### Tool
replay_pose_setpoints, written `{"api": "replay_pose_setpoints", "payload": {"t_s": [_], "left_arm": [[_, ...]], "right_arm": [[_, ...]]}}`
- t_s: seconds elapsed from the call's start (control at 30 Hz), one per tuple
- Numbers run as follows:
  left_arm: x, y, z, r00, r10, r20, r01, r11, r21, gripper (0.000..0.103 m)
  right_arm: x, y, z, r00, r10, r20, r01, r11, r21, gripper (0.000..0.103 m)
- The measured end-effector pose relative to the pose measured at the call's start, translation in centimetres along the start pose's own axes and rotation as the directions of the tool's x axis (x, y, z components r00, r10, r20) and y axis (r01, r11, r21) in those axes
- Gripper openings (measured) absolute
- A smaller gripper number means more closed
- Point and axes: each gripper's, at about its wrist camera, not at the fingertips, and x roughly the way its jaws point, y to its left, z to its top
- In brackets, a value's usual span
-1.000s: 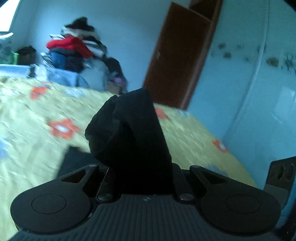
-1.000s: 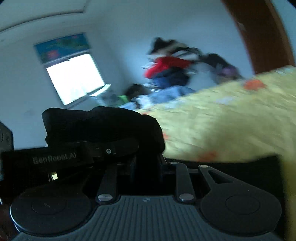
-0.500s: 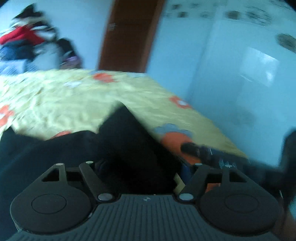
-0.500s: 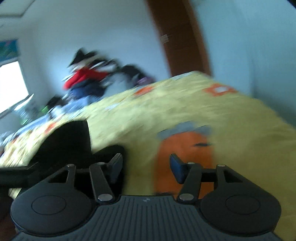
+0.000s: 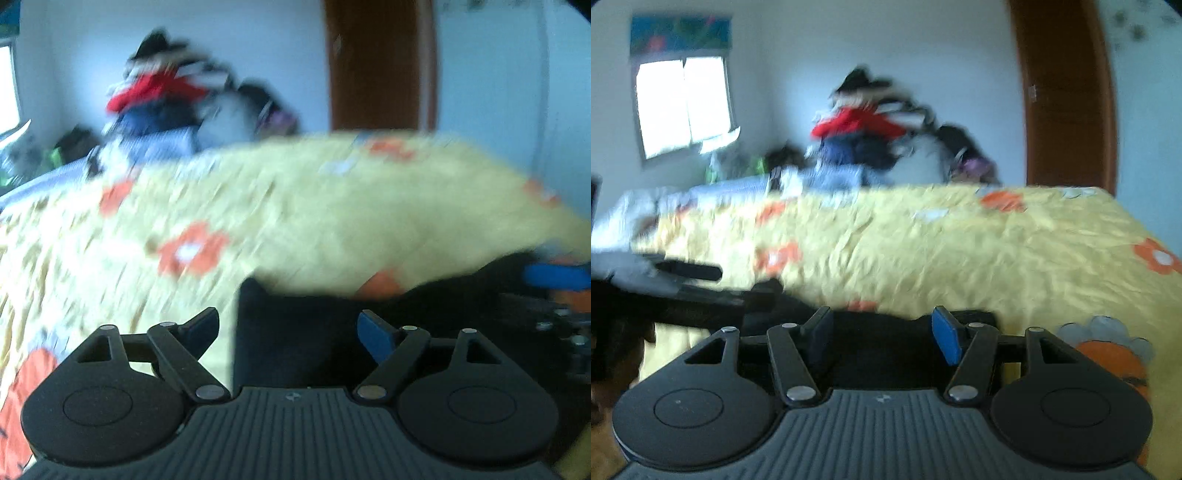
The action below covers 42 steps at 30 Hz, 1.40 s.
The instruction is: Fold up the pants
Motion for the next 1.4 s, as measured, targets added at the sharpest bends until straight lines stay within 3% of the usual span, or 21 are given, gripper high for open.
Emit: {"api": "replay_pose_setpoints", "payload": {"t_s": [0.07,0.1,0.13,0.23,0.3,0.37,0.43,0.57,0.63,0.67,0.73,0.8,0.83,0.87,0.9,0.93,0.97,1.03,1.1,1.23,1.4], "left_arm": [[0.8,1.3,-1.3,0.998,0.036,-0.058,-0.036,0.999,-0.005,0.079],[0.4,2.3,-1.6,0.999,0.017,-0.043,-0.019,0.999,-0.038,0.079],[-0.3,3.2,-2.0,0.999,0.003,-0.033,-0.005,0.998,-0.061,0.079],[-1.5,5.3,-2.9,0.999,-0.033,-0.016,0.031,0.996,-0.089,0.081],[-1.8,6.3,-3.1,0.991,-0.127,-0.037,0.121,0.985,-0.123,0.083],[-2.1,7.1,-3.8,0.958,-0.276,-0.08,0.257,0.947,-0.193,0.083],[-1.8,8.0,-4.4,0.91,-0.409,-0.075,0.374,0.884,-0.279,0.088],[-1.7,8.4,-4.9,0.849,-0.527,-0.042,0.495,0.82,-0.286,0.091],[-1.5,8.2,-4.9,0.821,-0.57,-0.029,0.542,0.794,-0.274,0.093],[-1.4,7.9,-4.9,0.815,-0.579,-0.02,0.553,0.789,-0.268,0.095],[-1.3,7.0,-4.8,0.818,-0.575,-0.014,0.556,0.795,-0.242,0.095],[-1.2,6.1,-4.7,0.833,-0.553,-0.02,0.538,0.817,-0.208,0.091],[-1.5,5.7,-4.7,0.843,-0.538,-0.023,0.523,0.829,-0.199,0.085],[-1.6,5.5,-4.6,0.857,-0.515,-0.027,0.5,0.843,-0.197,0.069],[-1.8,5.4,-4.5,0.876,-0.48,-0.034,0.466,0.864,-0.192,0.059],[-1.8,5.5,-4.4,0.89,-0.453,-0.044,0.437,0.879,-0.191,0.041],[-1.8,5.8,-4.3,0.89,-0.454,-0.045,0.437,0.876,-0.203,0.029],[-2.0,6.9,-4.4,0.878,-0.478,-0.021,0.458,0.853,-0.249,0.02],[-3.0,7.7,-4.5,0.871,-0.49,0.018,0.477,0.838,-0.267,0.017],[-5.5,8.6,-3.9,0.882,-0.462,0.094,0.471,0.853,-0.224,0.016],[-6.8,11.8,-1.4,0.925,-0.34,0.169,0.367,0.915,-0.168,0.016]], "right_arm": [[0.9,0.2,-1.3,0.989,-0.126,-0.082,0.121,0.99,-0.069,0.062],[1.0,0.1,-1.9,0.978,-0.187,-0.091,0.177,0.978,-0.111,0.076],[0.4,-0.3,-2.3,0.977,-0.196,-0.087,0.187,0.977,-0.103,0.076],[-2.8,-2.9,-2.5,0.992,-0.113,-0.058,0.117,0.991,0.071,0.076],[-4.3,-5.3,-2.3,0.997,-0.066,-0.028,0.07,0.979,0.19,0.076],[-4.1,-8.1,-2.3,0.998,0.045,-0.043,-0.029,0.947,0.321,0.076],[-2.5,-10.3,-2.5,0.976,0.204,-0.077,-0.154,0.894,0.421,0.076],[0.0,-12.4,-3.2,0.898,0.421,-0.125,-0.307,0.806,0.507,0.078],[0.9,-13.0,-2.9,0.868,0.48,-0.128,-0.349,0.773,0.53,0.079],[1.4,-13.2,-2.8,0.849,0.513,-0.127,-0.372,0.751,0.546,0.079],[2.8,-12.9,-2.5,0.812,0.572,-0.118,-0.428,0.72,0.546,0.079],[3.7,-11.9,-2.0,0.81,0.572,-0.131,-0.431,0.732,0.527,0.079],[4.2,-11.2,-1.7,0.816,0.56,-0.142,-0.422,0.746,0.515,0.079],[4.7,-10.4,-1.5,0.826,0.543,-0.15,-0.412,0.764,0.497,0.078],[5.0,-9.7,-1.3,0.838,0.524,-0.152,-0.401,0.78,0.48,0.065],[5.3,-9.1,-1.3,0.852,0.498,-0.161,-0.38,0.8,0.465,0.052],[5.3,-8.5,-1.2,0.874,0.449,-0.186,-0.332,0.831,0.447,0.035],[5.0,-8.0,-1.5,0.888,0.422,-0.183,-0.305,0.839,0.451,0.033],[4.0,-7.7,-1.8,0.896,0.409,-0.171,-0.296,0.839,0.457,0.03],[2.3,-6.3,-0.6,0.896,0.432,-0.104,-0.341,0.818,0.463,0.029],[3.6,-3.3,3.2,0.874,0.483,-0.055,-0.421,0.808,0.412,0.029]]}}
